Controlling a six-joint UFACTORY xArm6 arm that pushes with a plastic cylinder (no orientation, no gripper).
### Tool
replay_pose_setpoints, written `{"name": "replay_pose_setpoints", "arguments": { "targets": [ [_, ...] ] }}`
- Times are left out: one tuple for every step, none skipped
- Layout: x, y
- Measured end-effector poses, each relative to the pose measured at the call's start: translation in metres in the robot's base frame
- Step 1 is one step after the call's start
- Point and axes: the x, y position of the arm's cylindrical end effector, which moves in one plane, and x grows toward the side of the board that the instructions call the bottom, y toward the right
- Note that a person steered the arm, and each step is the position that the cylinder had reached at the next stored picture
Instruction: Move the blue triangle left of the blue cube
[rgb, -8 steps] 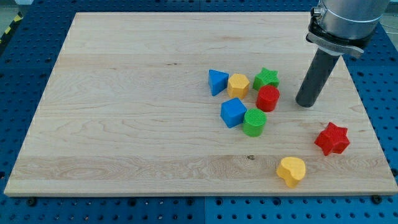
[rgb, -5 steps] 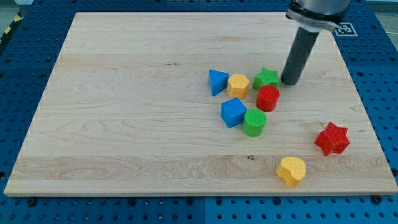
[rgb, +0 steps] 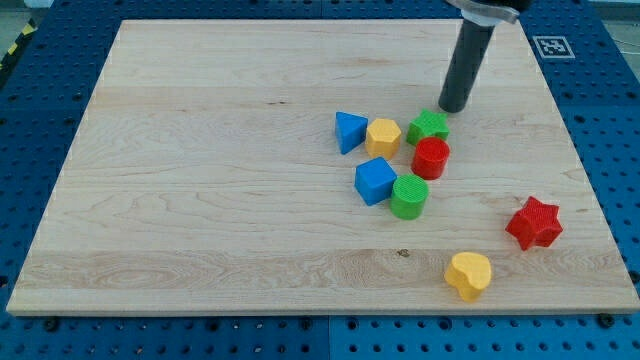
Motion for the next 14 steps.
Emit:
{"name": "replay_pose_setpoints", "arguments": {
  "targets": [
    [-0.04, -0.028],
    [-0.056, -0.057],
    [-0.051, -0.081],
    [-0.051, -0.081],
    [-0.028, -0.081],
    [0.013, -0.081],
    [0.018, -0.081],
    [0.018, -0.087],
    [0.013, -0.104],
    [0.001, -0.12],
    [0.001, -0.124],
    [0.013, -0.124],
    [0.043, -0.124],
    [0.064, -0.124]
  ]
}}
